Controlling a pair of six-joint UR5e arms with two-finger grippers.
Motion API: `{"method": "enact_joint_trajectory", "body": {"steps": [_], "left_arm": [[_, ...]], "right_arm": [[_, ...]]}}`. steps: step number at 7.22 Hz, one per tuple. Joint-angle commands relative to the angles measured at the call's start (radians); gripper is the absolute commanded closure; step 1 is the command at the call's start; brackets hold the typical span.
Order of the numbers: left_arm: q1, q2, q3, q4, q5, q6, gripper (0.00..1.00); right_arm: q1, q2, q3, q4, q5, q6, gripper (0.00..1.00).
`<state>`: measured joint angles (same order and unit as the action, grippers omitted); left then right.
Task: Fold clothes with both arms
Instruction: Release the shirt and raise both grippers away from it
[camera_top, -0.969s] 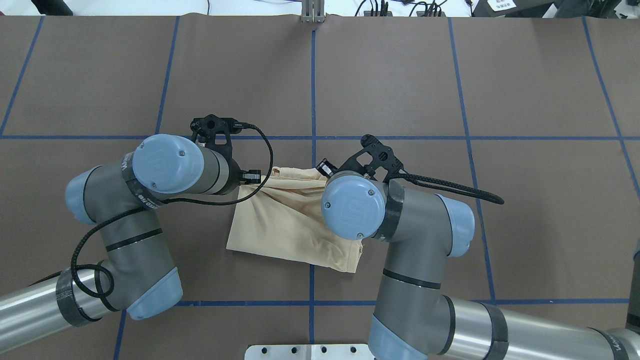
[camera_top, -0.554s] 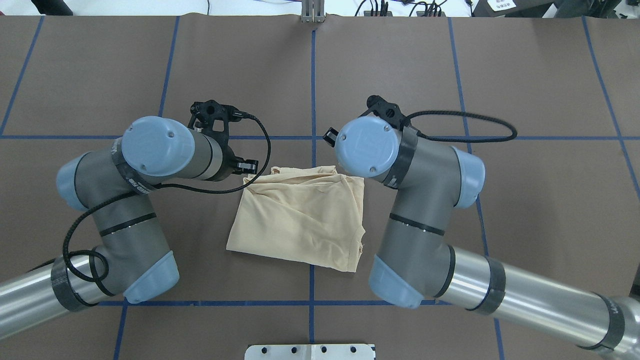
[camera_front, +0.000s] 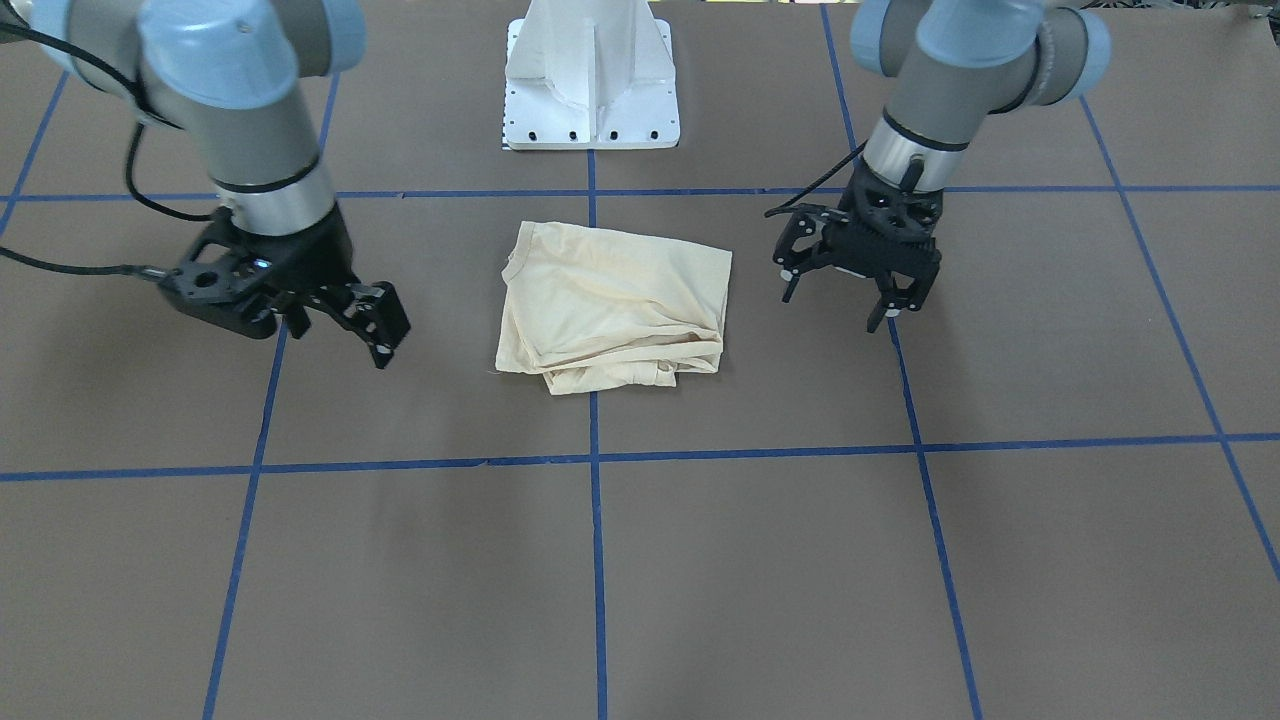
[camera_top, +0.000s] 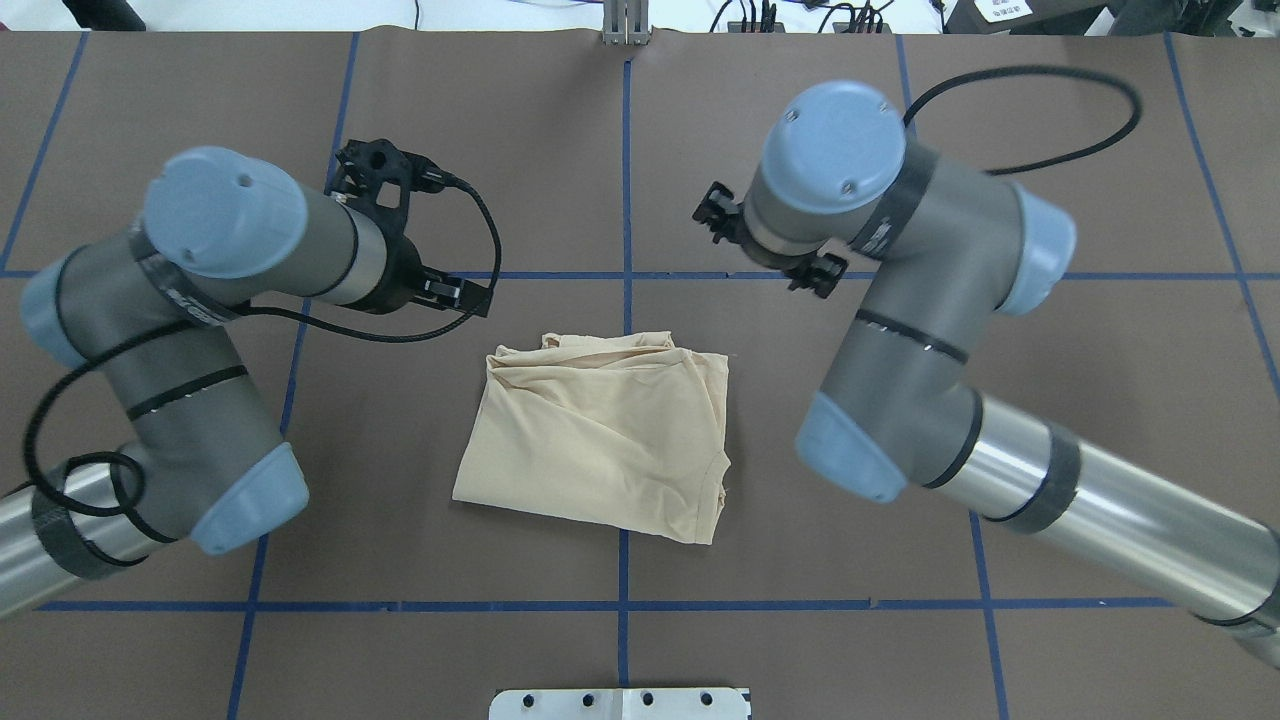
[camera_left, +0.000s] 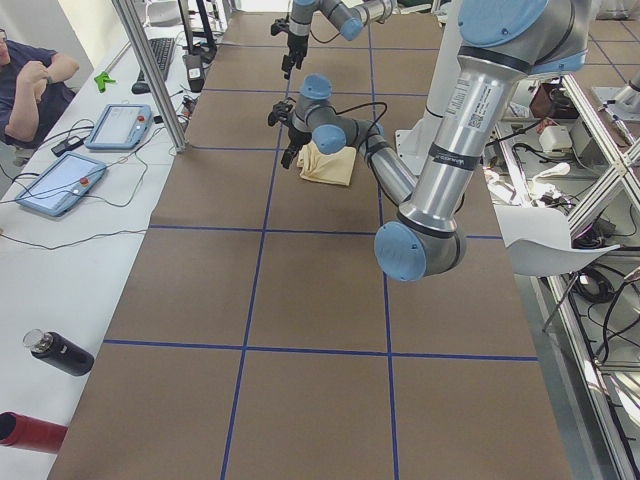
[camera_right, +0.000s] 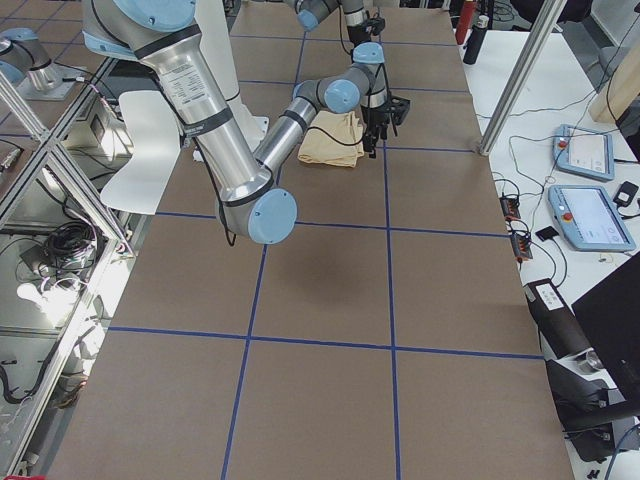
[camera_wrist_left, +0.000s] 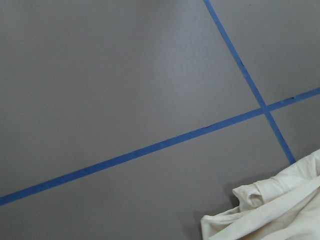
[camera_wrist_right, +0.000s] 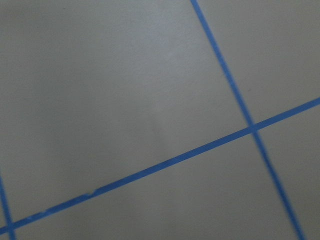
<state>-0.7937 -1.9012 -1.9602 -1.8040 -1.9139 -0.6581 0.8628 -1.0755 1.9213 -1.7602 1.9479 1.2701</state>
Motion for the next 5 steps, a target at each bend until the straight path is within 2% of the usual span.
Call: {"method": "enact_joint_trajectory", "body": {"steps": [1,4,5], "left_arm": [[-0.201,0.146,-0.052,0.029,-0.084,0.327,0.00],[-0.544,0.330,-0.026,0.032,-0.223,0.789,0.00],[-0.632,0.394,0.004,0.019,-0.290,0.827,0.00]], "right_arm": [[0.271,-0.258,0.091,-0.042,0.177,-0.529,0.00],[0.641,-0.553,0.062,-0.045,0.279,-1.228,0.00],[0.724,-0.626,0.042,-0.041,0.289,-1.374,0.00]]}}
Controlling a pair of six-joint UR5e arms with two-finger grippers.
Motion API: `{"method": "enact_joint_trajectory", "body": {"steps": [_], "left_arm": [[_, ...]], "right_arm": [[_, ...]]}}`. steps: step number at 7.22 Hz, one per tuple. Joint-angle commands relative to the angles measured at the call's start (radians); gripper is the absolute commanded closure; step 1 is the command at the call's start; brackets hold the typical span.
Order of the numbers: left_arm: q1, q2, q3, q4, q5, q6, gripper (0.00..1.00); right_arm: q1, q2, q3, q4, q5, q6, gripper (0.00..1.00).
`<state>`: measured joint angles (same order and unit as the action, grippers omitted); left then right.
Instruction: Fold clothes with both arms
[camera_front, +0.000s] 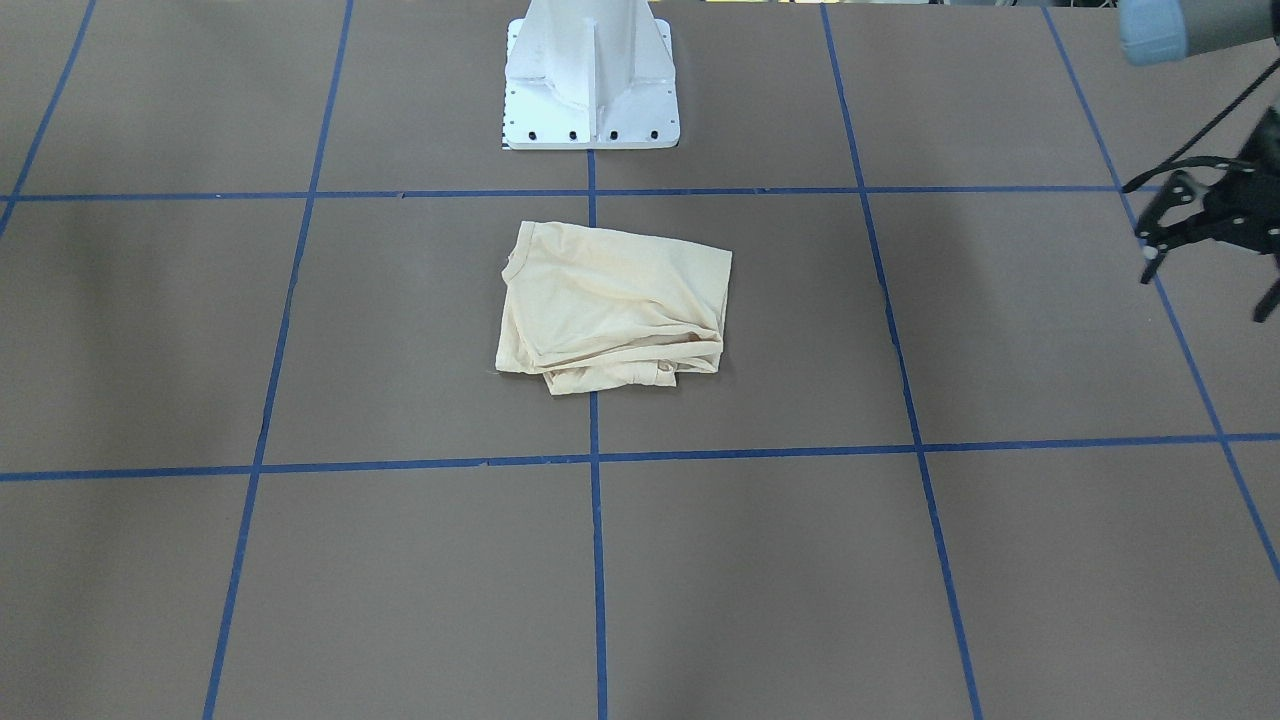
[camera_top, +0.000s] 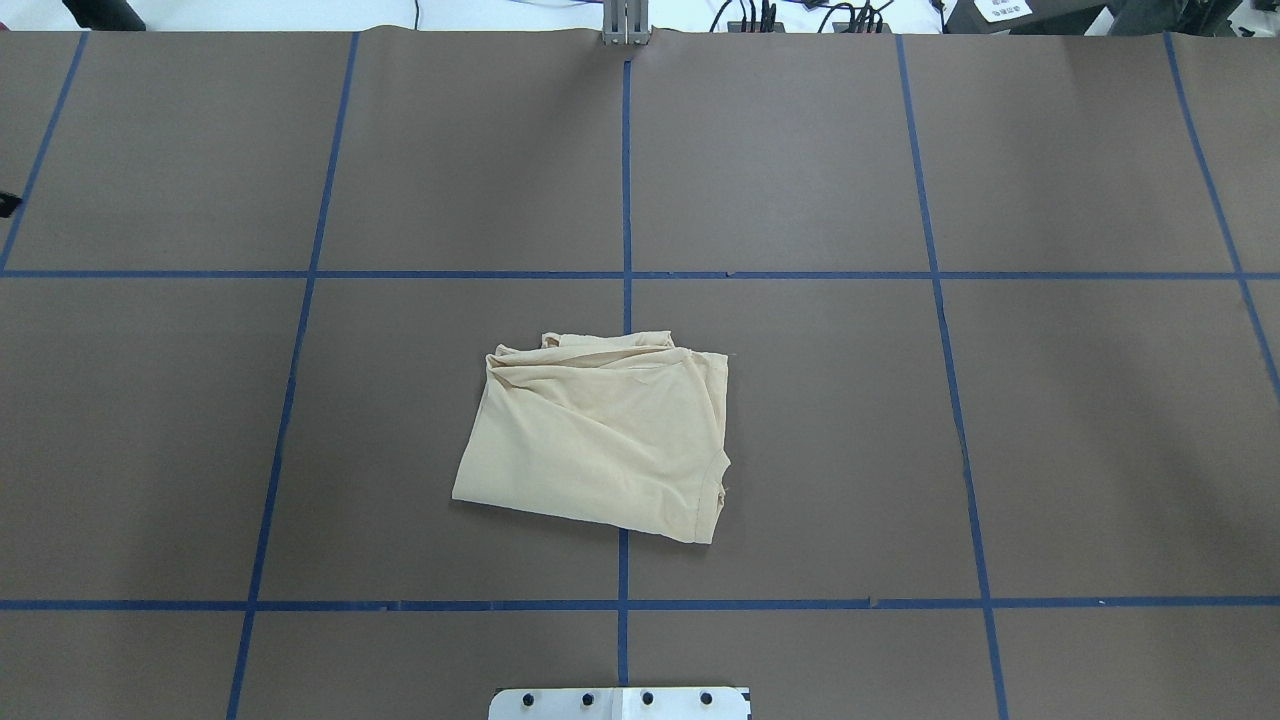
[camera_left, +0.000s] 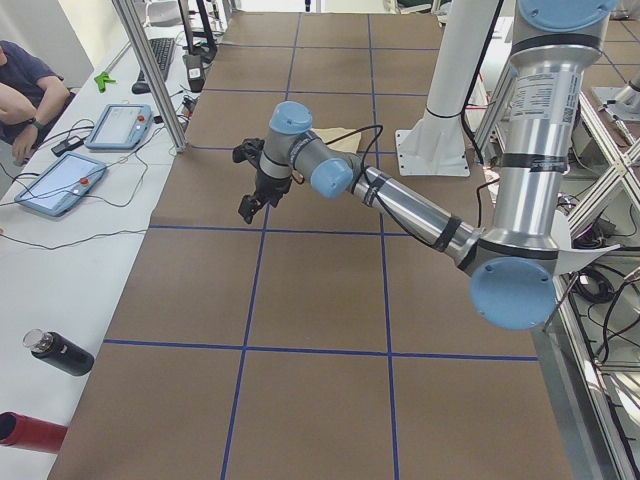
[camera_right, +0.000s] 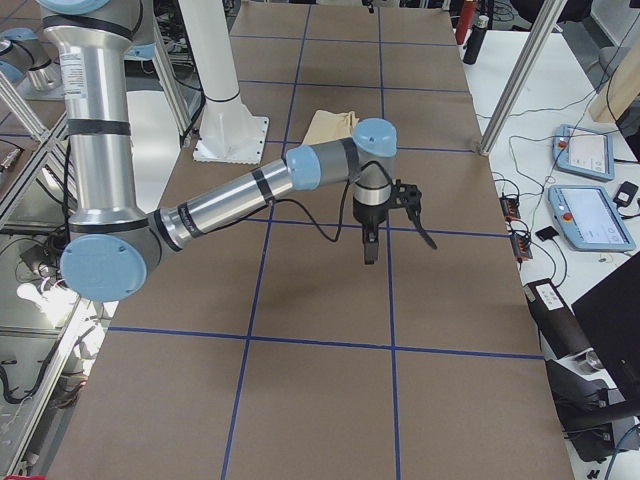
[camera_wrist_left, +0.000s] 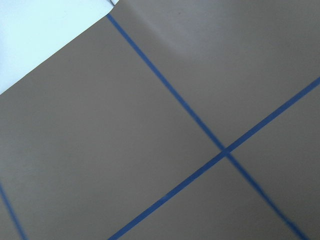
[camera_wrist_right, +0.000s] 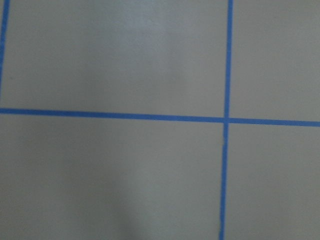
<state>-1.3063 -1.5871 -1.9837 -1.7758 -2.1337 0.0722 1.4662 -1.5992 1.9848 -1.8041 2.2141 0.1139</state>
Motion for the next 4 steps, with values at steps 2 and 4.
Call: {"method": "enact_joint_trajectory", "body": {"steps": [2,4], "left_arm": [[-0.185,0.149,0.090,-0.001,-0.100,0.090,0.00],[-0.208,0.189,0.137,0.001,-0.107,0.090,0.00]], "right_arm": [[0.207,-0.250,-0.037,0.009,0.067,-0.316,0.00],[0.206,-0.266,-0.046,0.018,0.078,-0.289,0.00]]}}
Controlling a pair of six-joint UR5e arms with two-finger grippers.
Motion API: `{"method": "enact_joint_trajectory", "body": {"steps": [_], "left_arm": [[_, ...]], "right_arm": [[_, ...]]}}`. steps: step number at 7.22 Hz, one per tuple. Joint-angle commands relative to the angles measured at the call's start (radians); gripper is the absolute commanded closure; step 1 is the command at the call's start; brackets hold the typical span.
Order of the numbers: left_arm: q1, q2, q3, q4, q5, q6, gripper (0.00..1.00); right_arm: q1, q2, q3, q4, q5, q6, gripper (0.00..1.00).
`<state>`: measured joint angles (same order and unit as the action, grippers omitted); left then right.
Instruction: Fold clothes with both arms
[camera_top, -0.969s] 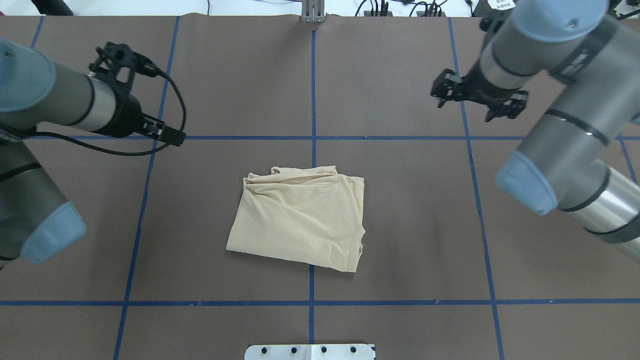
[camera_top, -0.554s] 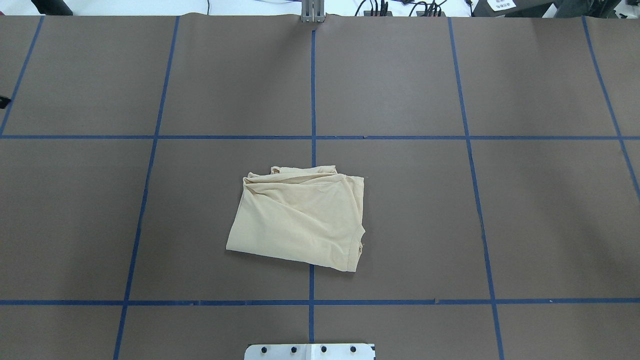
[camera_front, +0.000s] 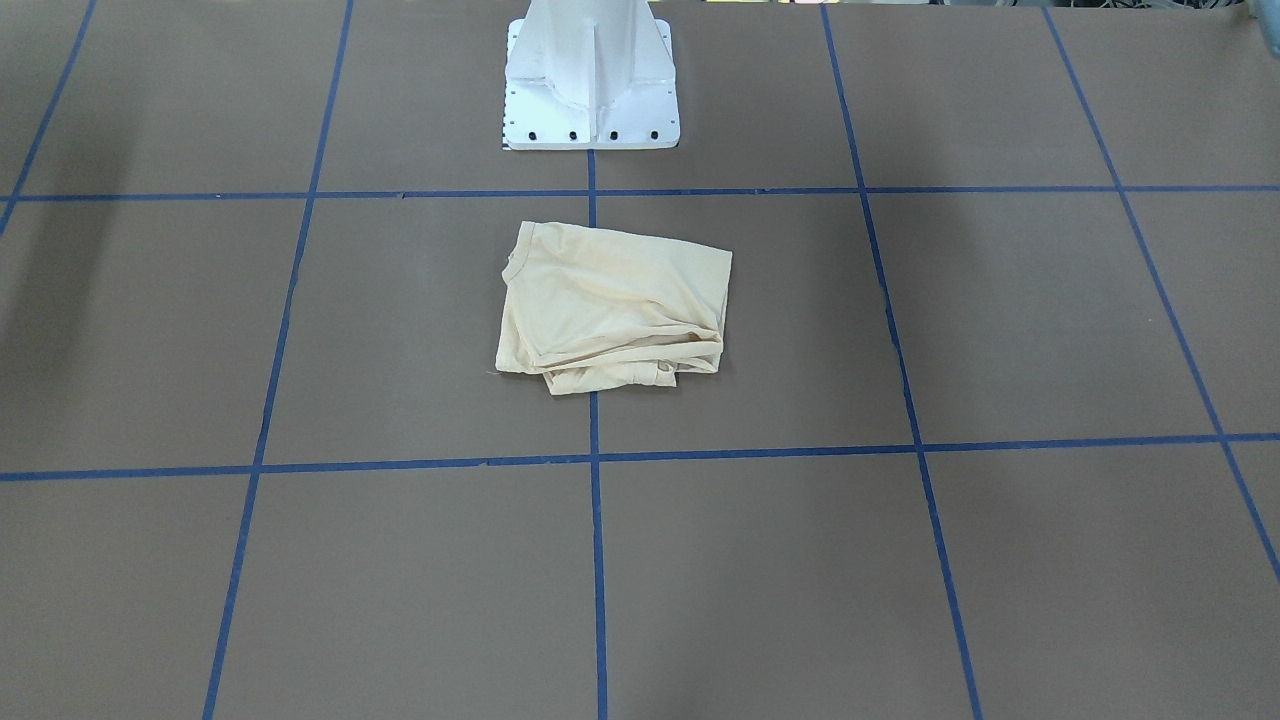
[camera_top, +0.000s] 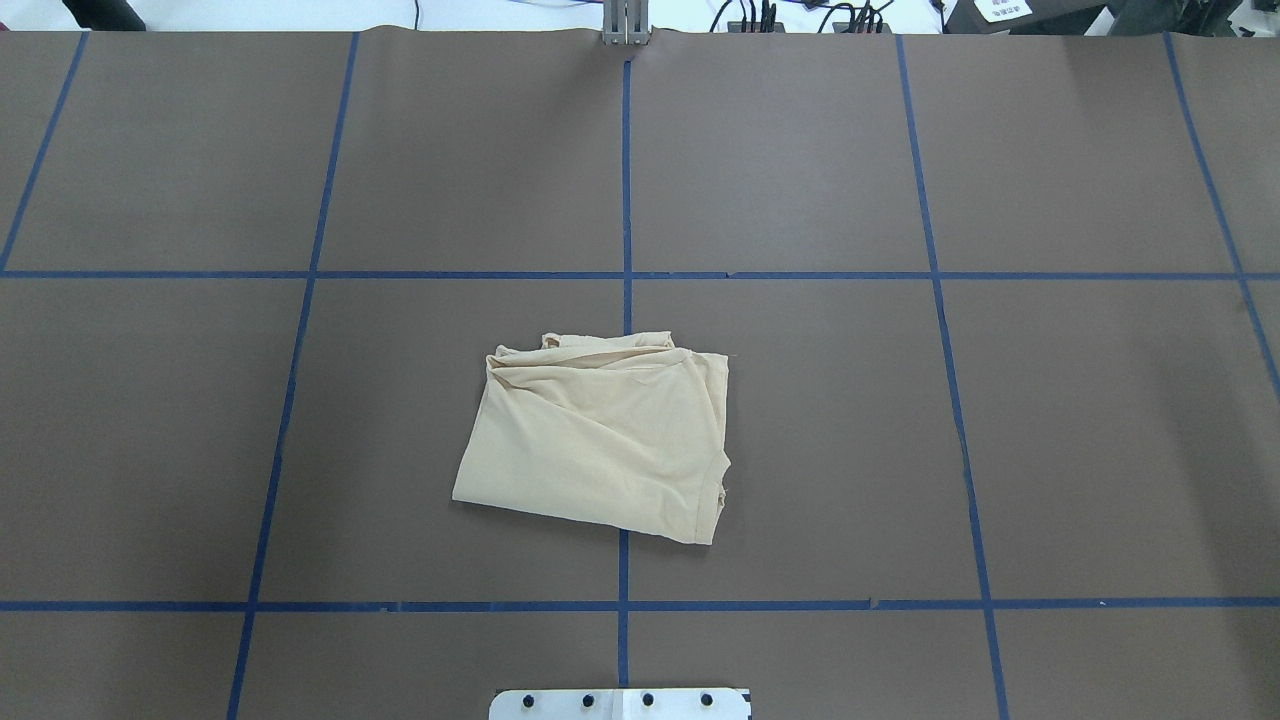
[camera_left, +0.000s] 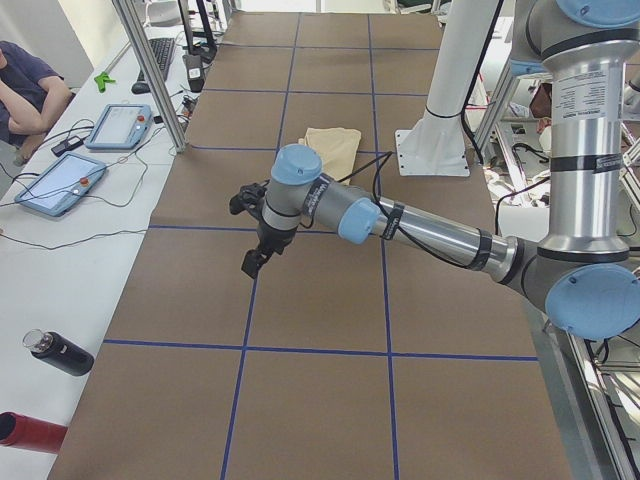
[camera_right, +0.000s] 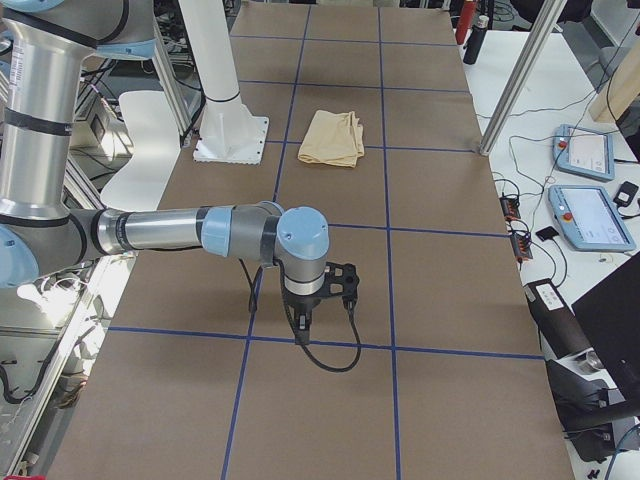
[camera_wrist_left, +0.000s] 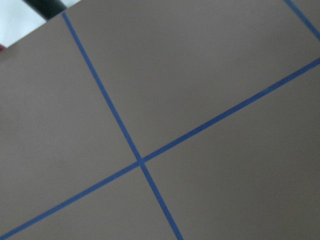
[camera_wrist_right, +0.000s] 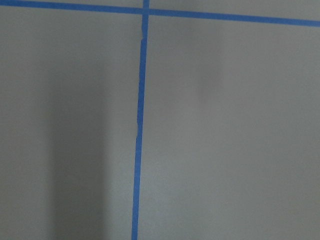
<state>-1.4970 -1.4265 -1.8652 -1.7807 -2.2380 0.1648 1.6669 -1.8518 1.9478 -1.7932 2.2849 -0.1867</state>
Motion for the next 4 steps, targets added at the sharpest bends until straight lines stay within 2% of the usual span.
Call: {"method": "enact_joint_trajectory", "body": {"steps": [1,2,3,4], "left_arm": [[-0.019,0.046,0.017,0.032,-0.012,-0.007,0.00],[-0.019,0.079,0.018,0.043,-0.106,-0.010,0.00],[-0.019,0.104,0.017,0.070,-0.156,-0.014,0.00],[-0.019,0.101,0.011,0.158,-0.153,-0.002,0.00]], "right_arm": [[-0.002,-0.014,-0.019,0.036,0.005,0.050,0.00],[-0.034,-0.014,-0.036,0.079,0.002,0.102,0.00],[-0.077,-0.012,-0.055,0.118,0.001,0.152,0.00],[-0.111,-0.012,-0.055,0.147,0.001,0.223,0.00]]}}
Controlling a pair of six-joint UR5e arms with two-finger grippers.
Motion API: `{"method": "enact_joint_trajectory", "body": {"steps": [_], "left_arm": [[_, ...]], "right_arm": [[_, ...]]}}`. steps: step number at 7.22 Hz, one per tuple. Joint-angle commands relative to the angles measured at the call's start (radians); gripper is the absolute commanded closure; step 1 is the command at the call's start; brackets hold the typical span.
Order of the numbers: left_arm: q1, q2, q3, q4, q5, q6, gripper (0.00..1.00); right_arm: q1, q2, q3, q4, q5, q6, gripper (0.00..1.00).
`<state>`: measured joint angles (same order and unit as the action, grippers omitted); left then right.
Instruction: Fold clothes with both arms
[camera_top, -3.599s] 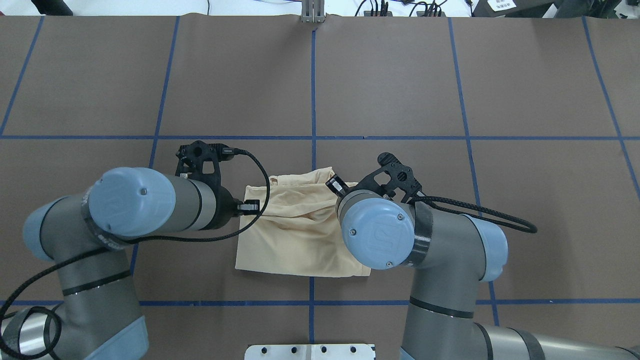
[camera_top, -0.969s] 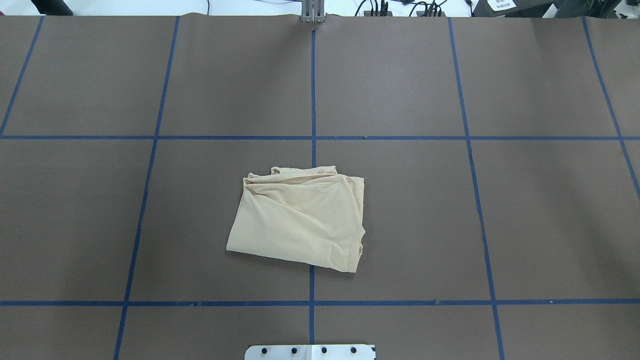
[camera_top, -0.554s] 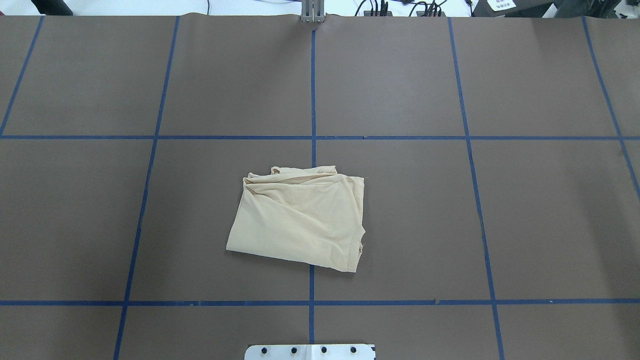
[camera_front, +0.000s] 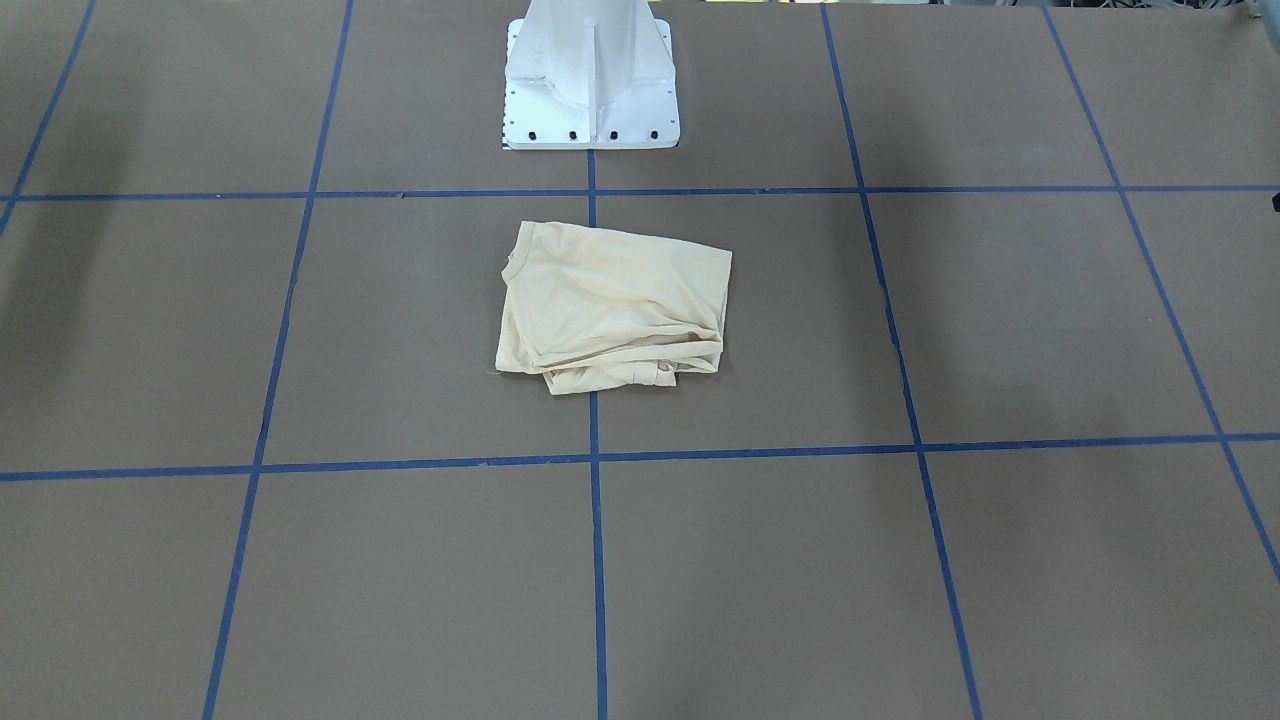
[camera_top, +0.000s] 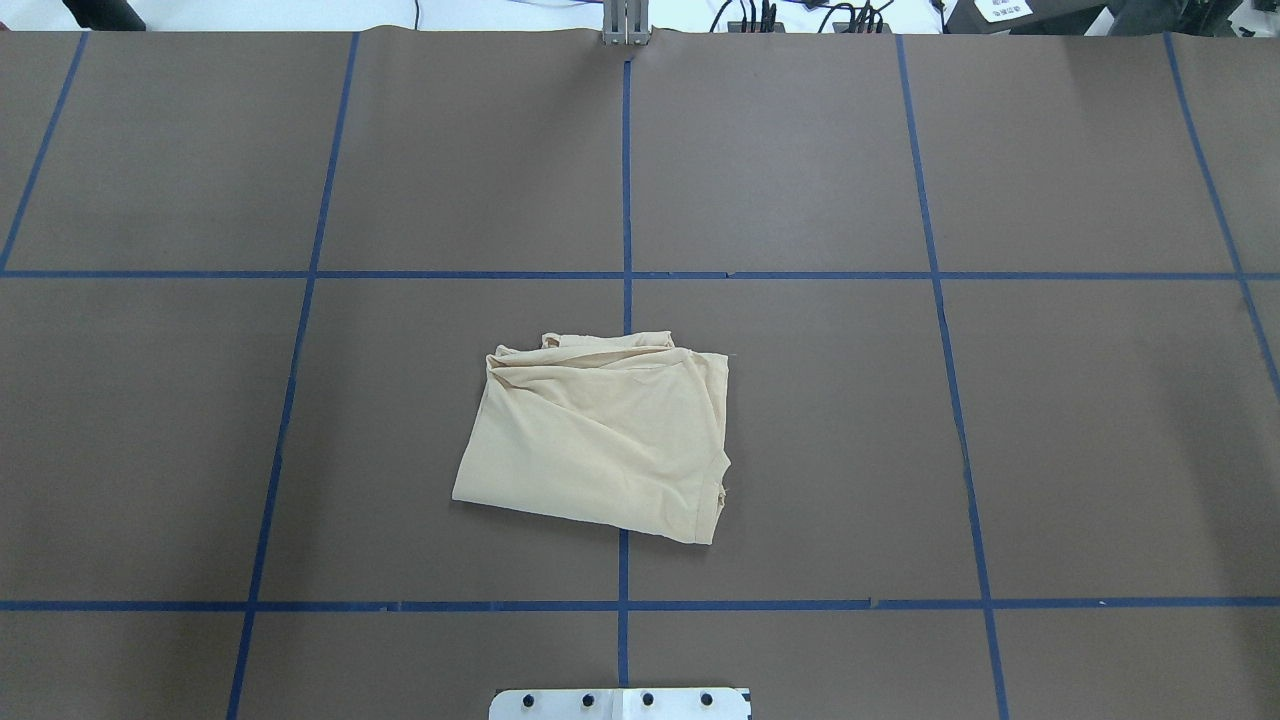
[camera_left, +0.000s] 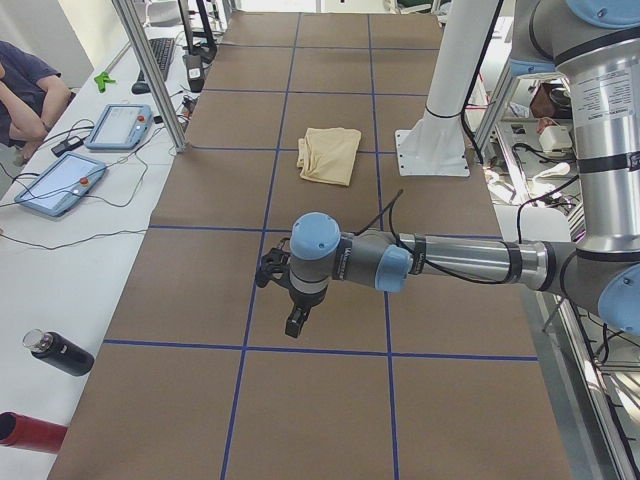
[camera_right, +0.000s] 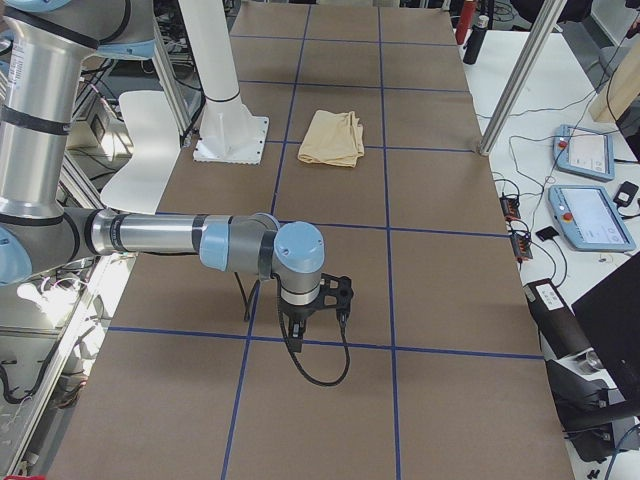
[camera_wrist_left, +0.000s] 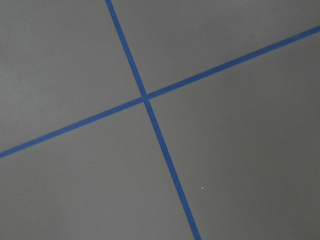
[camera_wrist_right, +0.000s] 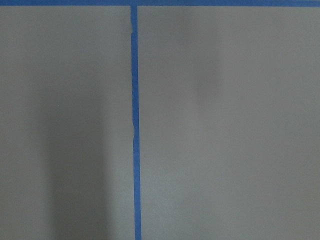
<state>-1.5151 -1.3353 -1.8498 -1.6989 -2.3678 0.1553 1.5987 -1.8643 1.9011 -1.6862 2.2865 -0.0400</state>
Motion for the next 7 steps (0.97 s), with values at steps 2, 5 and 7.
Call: {"method": "enact_joint_trajectory", "body": {"steps": [2,5,7], "left_arm": [[-0.002,0.030,-0.022,0.091,-0.019,0.007,0.00],[-0.054,0.013,0.001,0.084,-0.004,0.000,0.00],[-0.057,0.013,0.000,0.079,-0.005,0.003,0.00]], "right_arm": [[-0.049,0.001,-0.016,0.059,0.002,0.081,0.00],[-0.049,-0.001,-0.017,0.060,0.008,0.072,0.00],[-0.048,-0.001,-0.016,0.060,0.010,0.077,0.00]]}}
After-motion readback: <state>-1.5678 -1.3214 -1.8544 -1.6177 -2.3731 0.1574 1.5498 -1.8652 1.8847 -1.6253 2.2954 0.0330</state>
